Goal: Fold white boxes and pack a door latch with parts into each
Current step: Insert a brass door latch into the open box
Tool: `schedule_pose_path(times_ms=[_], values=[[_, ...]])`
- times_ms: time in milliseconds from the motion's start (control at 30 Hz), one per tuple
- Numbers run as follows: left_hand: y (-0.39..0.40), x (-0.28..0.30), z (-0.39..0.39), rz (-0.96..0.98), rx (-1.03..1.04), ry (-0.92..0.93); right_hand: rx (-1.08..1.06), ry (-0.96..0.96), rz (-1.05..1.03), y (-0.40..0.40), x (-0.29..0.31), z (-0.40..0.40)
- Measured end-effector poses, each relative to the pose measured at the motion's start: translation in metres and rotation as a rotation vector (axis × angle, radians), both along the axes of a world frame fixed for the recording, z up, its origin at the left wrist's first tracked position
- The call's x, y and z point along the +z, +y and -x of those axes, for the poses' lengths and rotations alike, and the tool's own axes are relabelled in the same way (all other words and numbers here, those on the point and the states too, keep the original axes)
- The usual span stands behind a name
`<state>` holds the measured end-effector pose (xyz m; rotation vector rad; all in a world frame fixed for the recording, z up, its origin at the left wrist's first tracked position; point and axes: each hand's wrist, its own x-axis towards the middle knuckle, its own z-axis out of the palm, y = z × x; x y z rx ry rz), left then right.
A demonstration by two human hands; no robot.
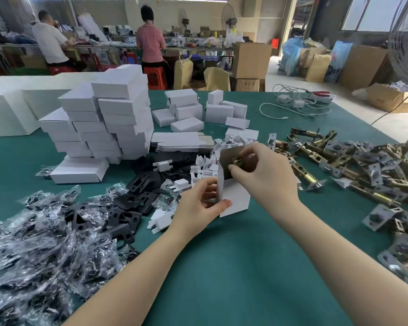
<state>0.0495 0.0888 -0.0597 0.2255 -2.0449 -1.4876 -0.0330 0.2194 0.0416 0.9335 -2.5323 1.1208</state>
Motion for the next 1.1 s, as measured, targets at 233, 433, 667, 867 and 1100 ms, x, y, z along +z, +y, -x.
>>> schedule_pose_path(times_ms=[233, 433, 667, 867, 1100], values=[[0.000, -0.001, 0.001, 0.010, 0.004, -0.001, 0.040, 0.182, 0.023, 0.001, -0.014, 0.003], [-0.001, -0.002, 0.002, 0.062, -0.004, -0.025, 0.070, -0.093, 0.364, 0.008, -0.039, 0.012], [-0.002, -0.004, 0.001, 0.094, -0.031, -0.079, 0.227, -0.401, 0.301, 0.013, -0.097, 0.009], [0.001, -0.001, -0.002, 0.273, 0.286, 0.047, 0.259, -0.379, 0.260, 0.015, -0.101, 0.012], [-0.009, -0.002, -0.007, 0.766, 0.511, -0.448, 0.242, -0.383, 0.267, 0.014, -0.102, 0.012]])
